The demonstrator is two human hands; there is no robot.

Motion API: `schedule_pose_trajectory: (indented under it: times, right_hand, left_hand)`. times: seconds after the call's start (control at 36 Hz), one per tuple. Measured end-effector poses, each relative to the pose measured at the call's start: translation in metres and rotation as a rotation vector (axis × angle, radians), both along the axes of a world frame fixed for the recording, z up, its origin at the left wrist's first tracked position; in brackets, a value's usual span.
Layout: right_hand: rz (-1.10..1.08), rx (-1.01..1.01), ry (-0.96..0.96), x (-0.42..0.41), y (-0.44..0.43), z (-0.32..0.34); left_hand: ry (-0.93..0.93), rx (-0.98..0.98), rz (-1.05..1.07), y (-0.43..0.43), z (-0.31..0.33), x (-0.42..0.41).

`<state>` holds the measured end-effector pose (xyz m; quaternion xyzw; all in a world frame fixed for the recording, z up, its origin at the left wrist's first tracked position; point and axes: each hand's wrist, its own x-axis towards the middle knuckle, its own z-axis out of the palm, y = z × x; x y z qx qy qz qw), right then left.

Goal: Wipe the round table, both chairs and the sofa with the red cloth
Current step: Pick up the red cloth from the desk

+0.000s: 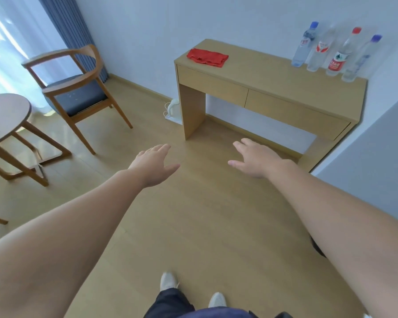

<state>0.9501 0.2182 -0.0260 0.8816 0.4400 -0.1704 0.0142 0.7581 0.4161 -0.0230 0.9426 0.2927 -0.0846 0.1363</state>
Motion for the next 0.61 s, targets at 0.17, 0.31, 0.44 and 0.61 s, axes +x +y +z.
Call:
schedule_pose_trajectory:
  times: [0.17, 0.31, 0.44, 0.61]
  right_hand:
    - [-0.003, -0.02, 0.005, 0.038, 0.037, -0.008]
    - [-0.005, -0.02, -0.018, 0.074, 0.084, -0.016]
    - [-0.021, -0.021, -0.026, 0.112, 0.146, -0.018]
    - [-0.05, -0.008, -0.025, 0.156, 0.213, -0.018]
  left_hand:
    - [0.01, -0.019, -0.013, 0.042, -0.015, 0.044]
    - [-0.003, -0.016, -0.047, 0.089, -0.026, 0.087]
    - [-0.001, -0.009, -0.083, 0.145, -0.024, 0.132]
    - [0.014, 0.001, -0.118, 0.22, -0.013, 0.185]
